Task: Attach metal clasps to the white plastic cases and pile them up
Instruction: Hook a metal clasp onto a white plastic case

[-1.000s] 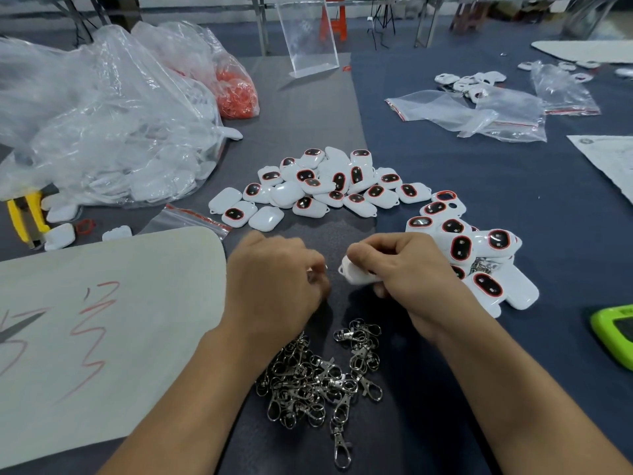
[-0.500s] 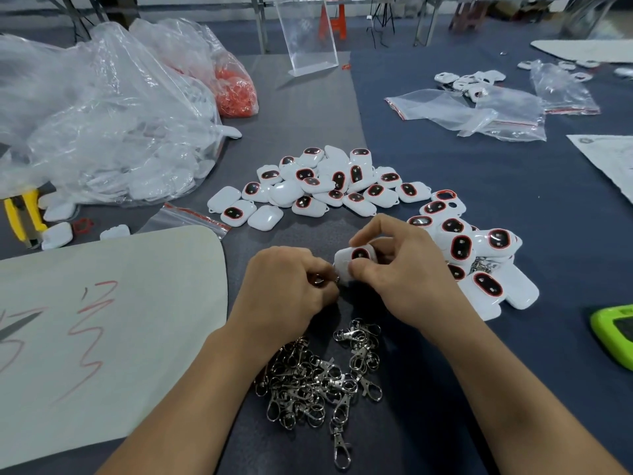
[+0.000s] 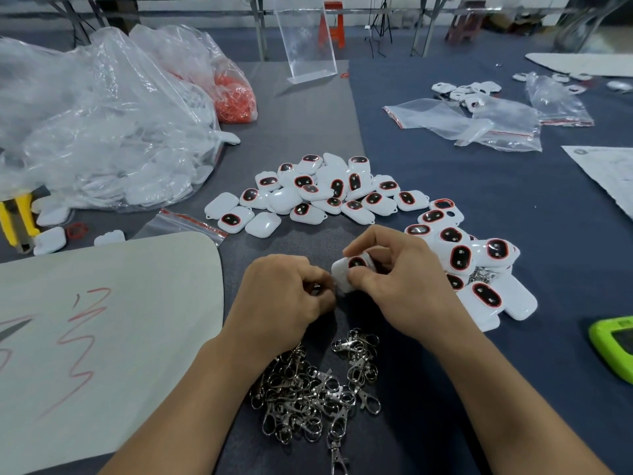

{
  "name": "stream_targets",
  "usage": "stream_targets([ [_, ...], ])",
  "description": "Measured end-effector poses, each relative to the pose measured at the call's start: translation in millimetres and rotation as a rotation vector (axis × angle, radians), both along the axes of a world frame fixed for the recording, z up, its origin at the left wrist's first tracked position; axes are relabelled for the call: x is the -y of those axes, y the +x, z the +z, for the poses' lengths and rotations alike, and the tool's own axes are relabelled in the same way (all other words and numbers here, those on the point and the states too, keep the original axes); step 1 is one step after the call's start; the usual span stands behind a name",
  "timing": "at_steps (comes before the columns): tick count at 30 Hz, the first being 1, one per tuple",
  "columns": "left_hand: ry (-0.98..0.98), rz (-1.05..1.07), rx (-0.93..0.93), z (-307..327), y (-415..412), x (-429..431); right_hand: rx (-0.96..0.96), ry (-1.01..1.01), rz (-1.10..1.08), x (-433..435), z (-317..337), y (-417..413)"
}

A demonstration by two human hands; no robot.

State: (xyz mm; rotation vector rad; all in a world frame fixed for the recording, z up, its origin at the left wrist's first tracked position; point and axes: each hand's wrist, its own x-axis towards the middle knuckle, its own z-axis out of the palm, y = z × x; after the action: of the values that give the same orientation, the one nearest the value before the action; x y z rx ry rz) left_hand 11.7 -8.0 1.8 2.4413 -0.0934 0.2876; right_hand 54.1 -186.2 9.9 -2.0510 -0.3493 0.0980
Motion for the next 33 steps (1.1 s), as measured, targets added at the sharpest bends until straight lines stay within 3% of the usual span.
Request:
stream_targets([
  [25,-0.047,0.134,-0.138,4.2,-0.1,3.5,0.175,-0.196,0.012,-5.6,13.3,-11.9],
  [33,-0.076,0.147,-0.187,3.5,1.9,2.8,0.146,-0.257,0.007,-7.7,15.4,-11.3],
])
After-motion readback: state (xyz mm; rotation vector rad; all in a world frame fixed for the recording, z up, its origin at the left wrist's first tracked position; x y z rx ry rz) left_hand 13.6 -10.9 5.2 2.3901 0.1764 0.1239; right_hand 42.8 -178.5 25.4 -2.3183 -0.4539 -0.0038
